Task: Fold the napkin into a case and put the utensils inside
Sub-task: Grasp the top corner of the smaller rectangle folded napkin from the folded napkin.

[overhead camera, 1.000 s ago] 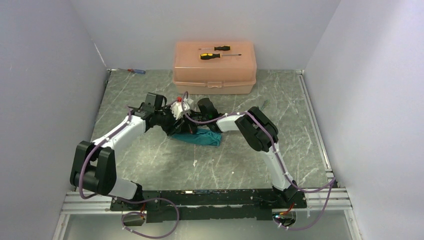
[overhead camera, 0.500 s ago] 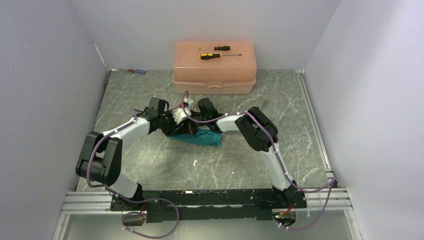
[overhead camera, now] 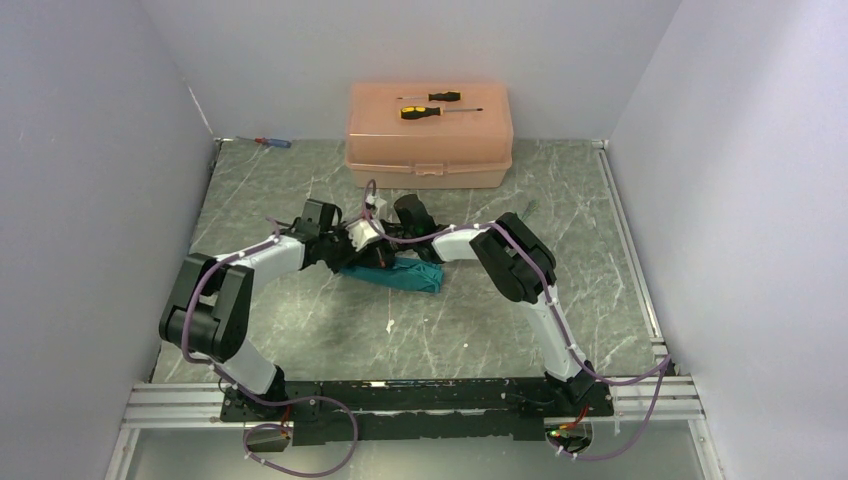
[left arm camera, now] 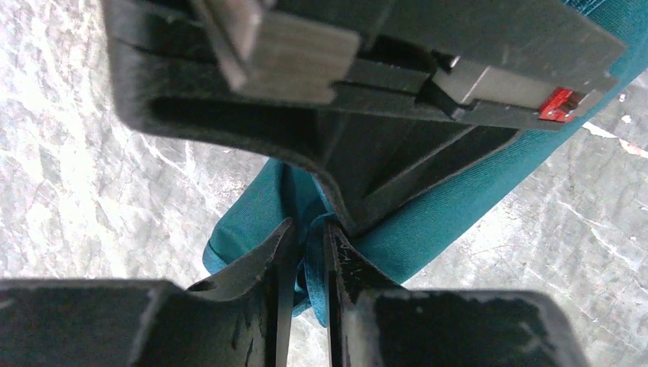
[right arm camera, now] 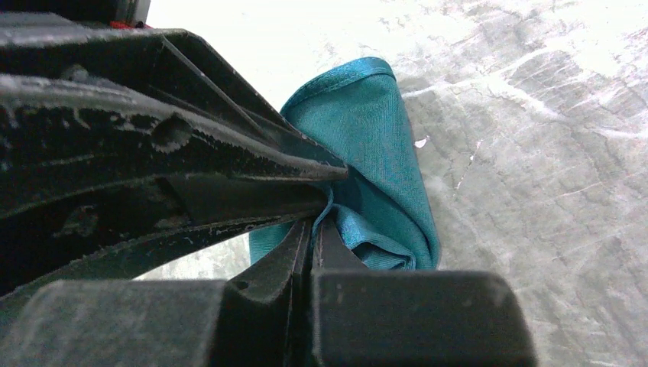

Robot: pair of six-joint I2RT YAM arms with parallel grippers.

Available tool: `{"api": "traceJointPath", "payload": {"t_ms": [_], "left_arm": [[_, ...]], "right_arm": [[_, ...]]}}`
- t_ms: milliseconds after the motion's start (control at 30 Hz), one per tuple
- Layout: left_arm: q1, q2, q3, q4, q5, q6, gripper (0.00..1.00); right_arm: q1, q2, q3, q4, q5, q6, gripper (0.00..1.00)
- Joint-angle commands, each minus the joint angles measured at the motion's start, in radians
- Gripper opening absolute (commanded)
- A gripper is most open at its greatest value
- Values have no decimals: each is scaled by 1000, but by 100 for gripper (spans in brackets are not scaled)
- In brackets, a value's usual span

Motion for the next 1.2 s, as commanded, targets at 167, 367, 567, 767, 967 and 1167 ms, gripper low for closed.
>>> {"api": "traceJointPath", "payload": {"t_ms": [167,367,567,767,967,1167], "left_arm": [[-3,14,-31,67,-24,31,7],[-9,0,-35,96,-74,19,2],[-11,-6,-17,102,-109,-11,3],[-2,-21,113,-147,6,-129,29],[23,-25,122,-135,5,-149,30],[24,-11,97,-93,27,-126,35]], "right_arm": [[8,5,44,-95,-10,-9,0],[9,-5,52,-127,10,-16,0],[12,-19,32,-131,31,-33,0],[12,-36,22,-143,41,-61,0],[14,-31,28,-133,28,-56,0],[15,-24,33,-133,22,-42,0]]}}
